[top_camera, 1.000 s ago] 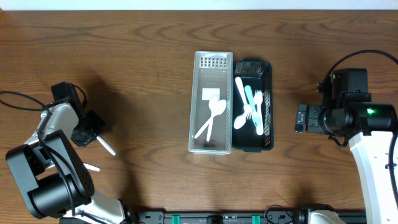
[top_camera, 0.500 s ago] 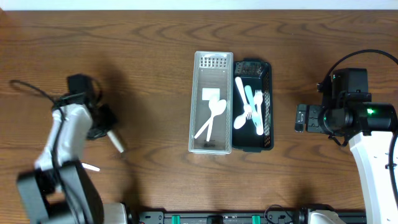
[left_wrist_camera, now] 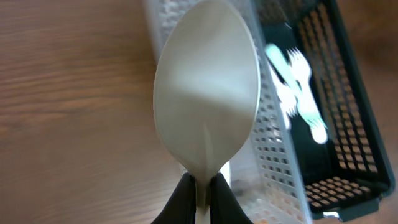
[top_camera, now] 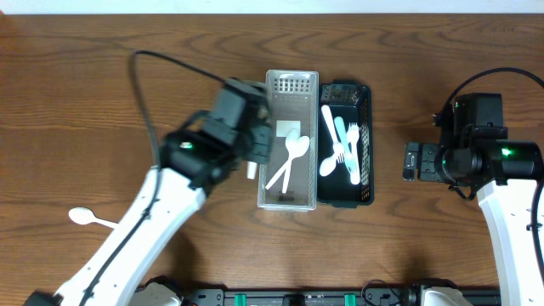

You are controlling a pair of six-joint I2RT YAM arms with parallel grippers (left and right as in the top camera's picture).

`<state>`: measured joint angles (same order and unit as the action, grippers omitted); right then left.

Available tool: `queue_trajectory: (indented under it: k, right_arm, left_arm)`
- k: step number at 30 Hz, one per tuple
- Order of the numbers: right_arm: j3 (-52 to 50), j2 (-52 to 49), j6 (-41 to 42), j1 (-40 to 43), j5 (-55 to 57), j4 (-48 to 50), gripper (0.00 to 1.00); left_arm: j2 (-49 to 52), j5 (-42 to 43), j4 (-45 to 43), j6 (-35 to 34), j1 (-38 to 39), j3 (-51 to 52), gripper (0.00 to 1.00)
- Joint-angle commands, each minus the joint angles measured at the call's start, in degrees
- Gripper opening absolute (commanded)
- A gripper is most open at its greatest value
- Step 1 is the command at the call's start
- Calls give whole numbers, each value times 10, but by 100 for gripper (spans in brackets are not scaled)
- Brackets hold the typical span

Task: Pack container
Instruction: 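Place the spoon into the clear basket and withdraw left gripper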

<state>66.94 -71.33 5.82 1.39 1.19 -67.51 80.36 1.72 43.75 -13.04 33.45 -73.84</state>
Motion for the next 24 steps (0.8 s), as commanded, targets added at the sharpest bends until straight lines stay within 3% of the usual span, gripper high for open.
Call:
queue_trajectory:
  k: [1, 11, 13, 17, 24]
  right_arm:
    - [0, 2, -3, 5, -6, 0, 99]
    - [0, 2, -3, 5, -6, -6, 99]
    - [0, 2, -3, 5, -6, -7, 99]
    - [0, 2, -3, 5, -6, -8, 99]
    - [0, 2, -3, 5, -6, -11, 99]
  left_arm:
    - [60, -4, -9, 10, 26, -4, 6]
    - [196, -4, -51, 10, 51, -4, 7]
    - [202, -4, -55, 10, 51, -4, 14]
    - [199, -6, -54, 10, 50, -10, 44]
    - [154, -89, 38, 22, 24, -81, 52]
